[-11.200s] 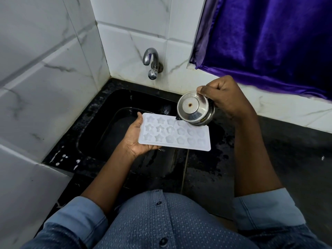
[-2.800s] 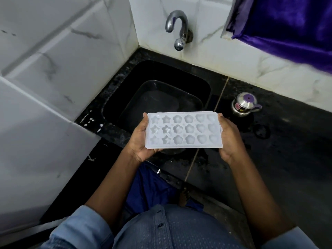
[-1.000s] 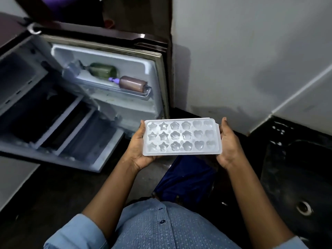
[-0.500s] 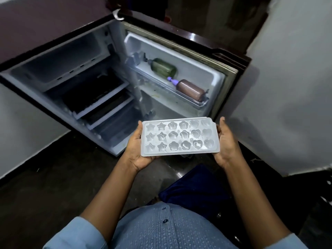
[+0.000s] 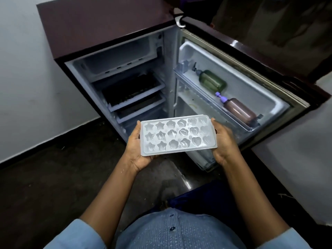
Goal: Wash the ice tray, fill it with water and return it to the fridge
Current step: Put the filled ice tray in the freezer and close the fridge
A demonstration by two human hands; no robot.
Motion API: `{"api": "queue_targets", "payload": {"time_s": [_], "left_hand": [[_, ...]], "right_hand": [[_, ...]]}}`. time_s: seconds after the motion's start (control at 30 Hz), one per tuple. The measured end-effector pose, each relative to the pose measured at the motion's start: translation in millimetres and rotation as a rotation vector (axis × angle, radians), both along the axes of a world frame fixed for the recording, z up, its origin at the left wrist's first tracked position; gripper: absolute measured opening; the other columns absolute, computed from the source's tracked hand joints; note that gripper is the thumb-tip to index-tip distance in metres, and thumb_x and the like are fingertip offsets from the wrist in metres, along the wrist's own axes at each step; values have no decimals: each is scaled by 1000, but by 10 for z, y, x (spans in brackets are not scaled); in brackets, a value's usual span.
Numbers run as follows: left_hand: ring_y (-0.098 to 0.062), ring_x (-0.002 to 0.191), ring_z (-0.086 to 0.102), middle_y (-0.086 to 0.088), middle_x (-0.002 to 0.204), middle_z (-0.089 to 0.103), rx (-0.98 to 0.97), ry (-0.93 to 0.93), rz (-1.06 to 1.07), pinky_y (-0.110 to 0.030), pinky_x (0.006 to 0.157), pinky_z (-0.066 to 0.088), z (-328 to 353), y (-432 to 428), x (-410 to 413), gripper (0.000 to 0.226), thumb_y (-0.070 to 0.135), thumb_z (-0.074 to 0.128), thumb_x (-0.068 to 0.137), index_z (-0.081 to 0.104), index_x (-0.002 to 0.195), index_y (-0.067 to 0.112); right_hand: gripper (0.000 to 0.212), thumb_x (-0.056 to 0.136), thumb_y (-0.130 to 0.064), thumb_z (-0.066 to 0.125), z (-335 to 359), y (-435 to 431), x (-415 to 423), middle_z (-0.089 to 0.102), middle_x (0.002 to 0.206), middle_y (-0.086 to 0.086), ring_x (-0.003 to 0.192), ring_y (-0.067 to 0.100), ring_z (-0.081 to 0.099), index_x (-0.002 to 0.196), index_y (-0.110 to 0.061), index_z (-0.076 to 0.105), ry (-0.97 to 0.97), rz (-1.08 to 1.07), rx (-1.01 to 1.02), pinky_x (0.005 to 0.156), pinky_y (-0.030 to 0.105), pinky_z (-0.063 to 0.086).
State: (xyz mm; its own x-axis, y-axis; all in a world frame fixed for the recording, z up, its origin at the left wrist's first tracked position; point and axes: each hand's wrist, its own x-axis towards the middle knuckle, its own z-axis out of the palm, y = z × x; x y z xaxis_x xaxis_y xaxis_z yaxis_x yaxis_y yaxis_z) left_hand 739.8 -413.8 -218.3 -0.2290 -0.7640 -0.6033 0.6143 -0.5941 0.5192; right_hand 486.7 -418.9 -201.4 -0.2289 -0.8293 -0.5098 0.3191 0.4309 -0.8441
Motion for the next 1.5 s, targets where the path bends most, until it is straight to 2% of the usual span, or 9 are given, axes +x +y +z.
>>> {"api": "queue_targets", "payload": {"time_s": [0.23, 0.5, 0.7, 0.8, 0.97, 1.1, 1.23, 1.37, 1.5], "left_hand": [[-34, 112, 75, -18, 131, 73, -28, -178, 184, -50, 89, 61, 96, -136, 181, 66, 62, 34, 108, 69, 131, 10], [-31, 98, 78, -15, 117, 78, 60, -357, 485, -46, 80, 61, 34, -288, 240, 50, 43, 37, 108, 73, 121, 10], [-33, 79, 76, -14, 93, 79, 186, -461, 738, -47, 72, 62, -22, -406, 276, 25, 27, 53, 101, 70, 98, 9], [-38, 83, 73, -17, 92, 75, 203, -467, 793, -52, 76, 59, -26, -490, 350, 17, 21, 57, 99, 64, 90, 9], [-35, 80, 70, -18, 90, 68, 172, -519, 837, -49, 73, 59, -106, -719, 582, 20, 18, 58, 99, 58, 81, 10], [-31, 78, 72, -14, 87, 71, 127, -527, 808, -40, 64, 59, -164, -933, 780, 11, 18, 58, 99, 61, 94, 8], [-29, 79, 73, -7, 81, 74, 83, -528, 779, -41, 69, 59, -178, -1149, 978, 18, 15, 59, 99, 64, 82, 9], [-19, 71, 76, -3, 79, 79, 37, -528, 769, -33, 60, 61, -97, -1369, 1136, 17, 12, 59, 100, 73, 93, 5], [-11, 62, 73, -4, 80, 78, 19, -547, 770, -24, 51, 55, -21, -1604, 1251, 19, 10, 61, 99, 74, 104, -3]], "right_hand": [[26, 106, -21, 57, 41, -509, 318, 78, 99, 17, 84, 32, 75, 110, -1, 73, 58, 94, -23, 80, 47, 62], [25, 106, -13, 51, -89, -1059, 567, 75, 72, 3, 63, 19, 72, 92, -7, 70, 75, 254, -61, 53, 27, 56], [22, 98, -11, 51, -201, -1389, 749, 70, 81, 11, 78, 31, 66, 85, -11, 68, 104, 312, -54, 72, 44, 53], [24, 98, -10, 51, -253, -1539, 866, 73, 84, 10, 83, 35, 69, 83, -14, 70, 108, 329, -27, 76, 48, 56], [35, 98, -4, 52, -362, -1768, 1068, 71, 71, 2, 72, 28, 67, 70, -16, 69, 115, 315, -23, 67, 36, 54], [31, 98, 1, 51, -417, -1967, 1225, 71, 63, -5, 58, 15, 67, 76, -14, 66, 117, 280, -52, 55, 23, 52], [25, 96, -3, 57, -397, -2199, 1401, 73, 71, -5, 75, 21, 67, 80, -18, 69, 152, 240, -86, 74, 33, 54], [23, 95, -4, 59, -344, -2475, 1528, 73, 76, 0, 78, 23, 65, 79, -14, 72, 220, 262, -95, 76, 37, 54], [16, 94, -3, 60, -309, -2772, 1577, 74, 93, 16, 84, 29, 68, 101, 1, 74, 234, 300, -91, 83, 44, 58]]}}
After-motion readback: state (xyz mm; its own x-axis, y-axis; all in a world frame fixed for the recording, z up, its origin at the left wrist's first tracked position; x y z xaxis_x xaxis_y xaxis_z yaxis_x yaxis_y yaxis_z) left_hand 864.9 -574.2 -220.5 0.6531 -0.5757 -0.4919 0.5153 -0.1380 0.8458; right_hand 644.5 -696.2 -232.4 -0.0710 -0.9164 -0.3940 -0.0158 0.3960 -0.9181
